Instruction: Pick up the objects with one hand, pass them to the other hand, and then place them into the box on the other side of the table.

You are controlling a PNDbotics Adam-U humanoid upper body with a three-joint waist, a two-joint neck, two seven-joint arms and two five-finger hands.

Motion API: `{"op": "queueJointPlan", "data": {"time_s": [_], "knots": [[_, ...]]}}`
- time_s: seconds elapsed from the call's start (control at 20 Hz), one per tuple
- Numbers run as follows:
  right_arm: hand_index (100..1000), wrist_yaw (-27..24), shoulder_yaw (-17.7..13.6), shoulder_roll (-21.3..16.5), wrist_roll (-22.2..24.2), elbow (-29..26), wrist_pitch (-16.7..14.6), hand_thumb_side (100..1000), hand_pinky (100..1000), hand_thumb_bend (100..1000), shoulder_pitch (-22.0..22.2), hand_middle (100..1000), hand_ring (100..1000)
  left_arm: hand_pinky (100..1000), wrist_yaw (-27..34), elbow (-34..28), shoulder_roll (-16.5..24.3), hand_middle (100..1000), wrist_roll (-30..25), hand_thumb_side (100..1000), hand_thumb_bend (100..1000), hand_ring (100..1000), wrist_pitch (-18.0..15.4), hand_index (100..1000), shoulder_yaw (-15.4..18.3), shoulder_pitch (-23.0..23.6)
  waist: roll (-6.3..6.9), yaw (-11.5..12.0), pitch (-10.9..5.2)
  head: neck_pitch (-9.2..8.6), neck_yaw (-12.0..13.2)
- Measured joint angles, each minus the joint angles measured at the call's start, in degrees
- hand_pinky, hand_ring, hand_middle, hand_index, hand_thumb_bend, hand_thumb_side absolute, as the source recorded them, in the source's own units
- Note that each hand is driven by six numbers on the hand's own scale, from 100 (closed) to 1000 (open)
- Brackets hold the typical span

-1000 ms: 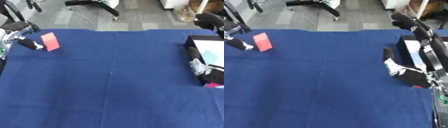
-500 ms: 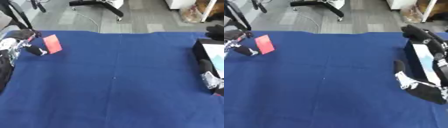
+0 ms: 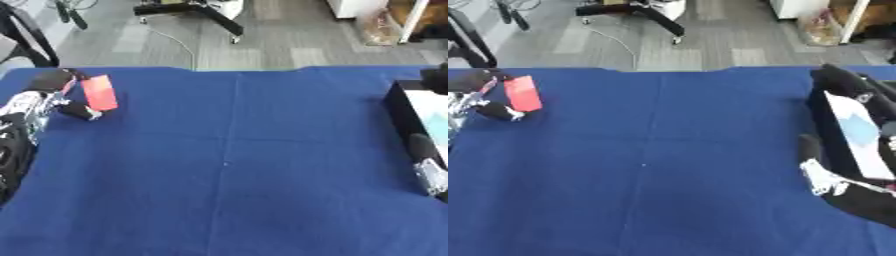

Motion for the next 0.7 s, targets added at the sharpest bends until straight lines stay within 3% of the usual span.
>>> {"op": "queueJointPlan", "data": {"time_s": [0.15,0.25,0.4,0.7], "knots": [[976,-0.14,-0.01,0.00,0.11,0.00,-0.08,367,842,100,-0.01,858,843,619,0.62,-0.10,-0.06,517,2.21,459,321,525,0.79,640,0.01,-0.03,0.00,-0.10,0.36,-0.01,0.01],[976,-0.18,-0.02,0.00,0.15,0.00,-0.05,367,841,100,-0.01,858,842,523,1.25,-0.18,-0.15,427,3.70,453,284,442,1.15,542,0.01,-0.03,0.00,-0.05,0.36,-0.01,0.01],[977,-0.19,-0.04,0.00,0.22,0.00,0.01,369,841,100,-0.01,857,842,428,2.79,-0.60,-0.35,321,6.80,421,307,350,1.44,445,0.11,-0.02,0.00,0.62,0.36,0.03,-0.02],[979,-0.22,0.02,0.00,0.28,0.00,0.10,374,844,100,0.01,858,844,382,10.72,-7.48,-0.39,289,11.89,372,382,323,-0.27,414,0.15,1.89,0.00,4.31,0.24,1.40,-1.55]]}}
